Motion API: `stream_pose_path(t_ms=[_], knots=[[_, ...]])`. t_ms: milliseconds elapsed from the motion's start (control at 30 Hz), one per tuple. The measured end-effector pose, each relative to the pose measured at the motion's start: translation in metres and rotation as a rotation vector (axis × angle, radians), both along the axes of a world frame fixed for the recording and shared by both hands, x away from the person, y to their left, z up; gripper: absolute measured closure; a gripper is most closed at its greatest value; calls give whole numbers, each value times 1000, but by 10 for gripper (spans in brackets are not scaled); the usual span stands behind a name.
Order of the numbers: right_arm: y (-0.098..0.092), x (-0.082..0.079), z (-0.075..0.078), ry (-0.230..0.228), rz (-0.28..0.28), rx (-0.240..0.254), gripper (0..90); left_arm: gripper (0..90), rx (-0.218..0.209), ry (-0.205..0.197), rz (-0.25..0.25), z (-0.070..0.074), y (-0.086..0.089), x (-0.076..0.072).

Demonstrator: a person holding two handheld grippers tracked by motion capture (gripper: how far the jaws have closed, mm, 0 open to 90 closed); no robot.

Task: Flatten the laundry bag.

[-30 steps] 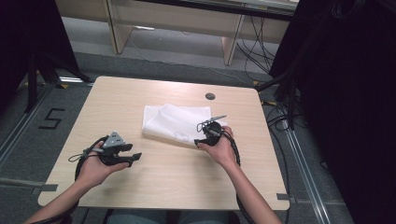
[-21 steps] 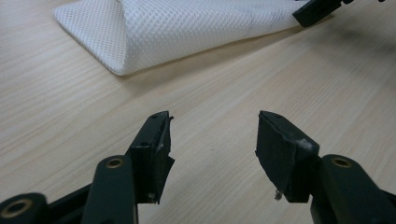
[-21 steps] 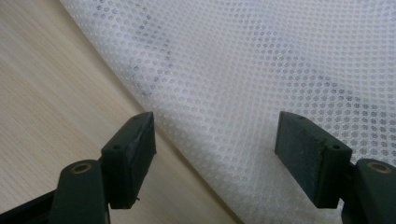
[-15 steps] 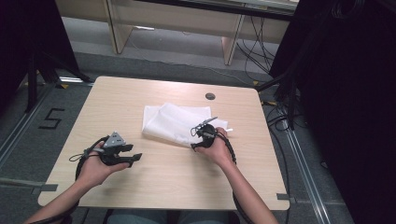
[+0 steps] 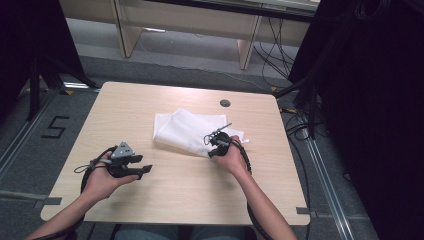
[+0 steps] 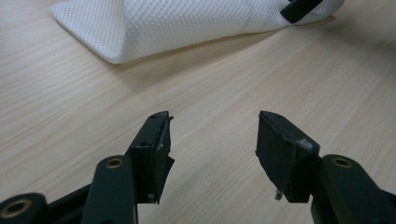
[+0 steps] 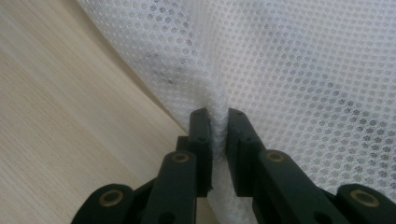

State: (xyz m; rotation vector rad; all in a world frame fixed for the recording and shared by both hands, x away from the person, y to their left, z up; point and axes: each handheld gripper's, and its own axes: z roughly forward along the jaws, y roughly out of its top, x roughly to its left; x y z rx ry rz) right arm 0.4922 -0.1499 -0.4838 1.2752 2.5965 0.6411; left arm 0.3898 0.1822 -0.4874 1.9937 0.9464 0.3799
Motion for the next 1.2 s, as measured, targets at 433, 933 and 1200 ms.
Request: stream_pose_path(t_ms=[433,933,1200], knots=[[1,-14,6,13,95,1,877,443,-25,8,-2,2,1,-1],[-6,-58,11,50,184,8,886,449,-77,-36,-38,13,-5,-10],[-5,-84,13,51,270,-1,885,495,-99,-38,-54,17,-9,-13]])
